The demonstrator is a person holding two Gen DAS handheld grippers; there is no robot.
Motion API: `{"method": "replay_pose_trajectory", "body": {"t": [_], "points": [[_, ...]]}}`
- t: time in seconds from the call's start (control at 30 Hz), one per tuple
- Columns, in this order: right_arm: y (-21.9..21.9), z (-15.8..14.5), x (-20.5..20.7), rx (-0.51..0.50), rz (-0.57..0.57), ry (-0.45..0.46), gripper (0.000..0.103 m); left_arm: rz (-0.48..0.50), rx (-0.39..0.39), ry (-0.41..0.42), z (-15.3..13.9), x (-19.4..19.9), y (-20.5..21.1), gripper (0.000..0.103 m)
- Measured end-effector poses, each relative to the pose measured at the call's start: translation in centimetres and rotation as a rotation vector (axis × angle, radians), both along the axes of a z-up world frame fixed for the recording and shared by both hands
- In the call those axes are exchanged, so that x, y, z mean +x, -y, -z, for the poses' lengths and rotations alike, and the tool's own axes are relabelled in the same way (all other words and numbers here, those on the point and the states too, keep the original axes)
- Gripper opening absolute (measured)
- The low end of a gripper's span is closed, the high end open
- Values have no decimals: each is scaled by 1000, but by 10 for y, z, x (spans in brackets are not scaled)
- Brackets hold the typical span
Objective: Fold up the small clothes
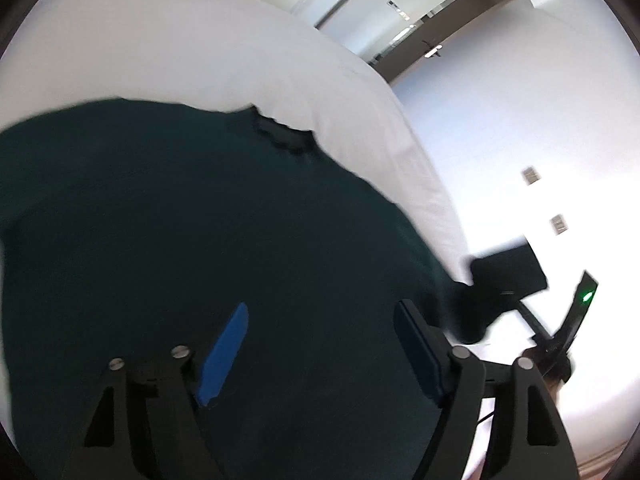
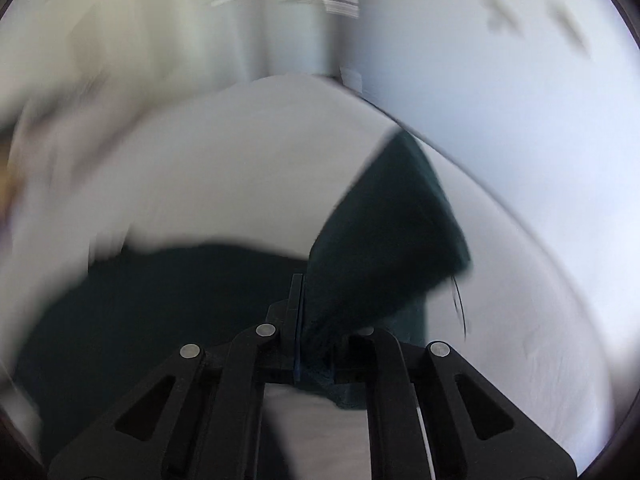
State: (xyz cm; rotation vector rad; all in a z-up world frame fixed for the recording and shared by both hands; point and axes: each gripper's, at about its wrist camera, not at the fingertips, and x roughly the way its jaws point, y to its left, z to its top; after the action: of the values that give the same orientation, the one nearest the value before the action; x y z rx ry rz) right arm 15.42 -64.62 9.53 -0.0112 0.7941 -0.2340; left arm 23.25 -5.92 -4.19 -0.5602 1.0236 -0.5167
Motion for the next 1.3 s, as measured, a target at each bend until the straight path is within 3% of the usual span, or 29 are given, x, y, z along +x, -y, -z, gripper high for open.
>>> {"method": "replay_pose_trajectory", "body": {"t": [0.07,0.13,0.23,0.3,0.4,0.43,0.47,0.5,0.57,0.6,0.63,0.7,0.77,0.83,0.97,1.0,1.13,1.3], "points": [[-82,25,1,-304,-186,-32,8,27,-99,-47,8,14,4,83],[-124,51,0,-444,-299,-55,7,47,-165,-101,20,25,7,87],[-168,94,-9,-503,-378,-99,7,76,-237,-152,34,33,12,90],[-174,113,-13,-533,-386,-118,8,97,-285,-191,45,37,16,99],[-170,128,-19,-563,-409,-148,9,103,-293,-256,62,41,22,100],[-200,157,-30,-555,-417,-162,10,105,-293,-263,64,42,22,100],[-193,158,-30,-522,-426,-173,12,107,-293,-261,65,42,25,100],[-211,181,-33,-490,-427,-174,15,107,-293,-257,65,42,27,100],[-225,176,-50,-414,-425,-170,23,107,-306,-262,63,42,34,99],[-251,160,-80,-384,-422,-172,30,107,-305,-270,62,43,39,97],[-241,153,-102,-348,-417,-174,34,111,-297,-275,67,47,45,94],[-231,139,-115,-228,-403,-166,69,130,-280,-291,67,47,55,80],[-213,128,-130,-75,-377,-137,71,153,-266,-306,67,47,69,78],[-192,122,-139,97,-352,-139,71,170,-233,-308,67,47,83,66],[-143,126,-144,444,-264,-148,71,181,-180,-329,74,49,103,13],[-130,127,-145,517,-240,-141,71,179,-168,-320,72,50,104,8],[-80,139,-144,748,-131,-117,71,164,-133,-239,50,55,87,8],[-46,155,-160,919,-35,-69,71,84,-41,-146,23,73,39,8]]}}
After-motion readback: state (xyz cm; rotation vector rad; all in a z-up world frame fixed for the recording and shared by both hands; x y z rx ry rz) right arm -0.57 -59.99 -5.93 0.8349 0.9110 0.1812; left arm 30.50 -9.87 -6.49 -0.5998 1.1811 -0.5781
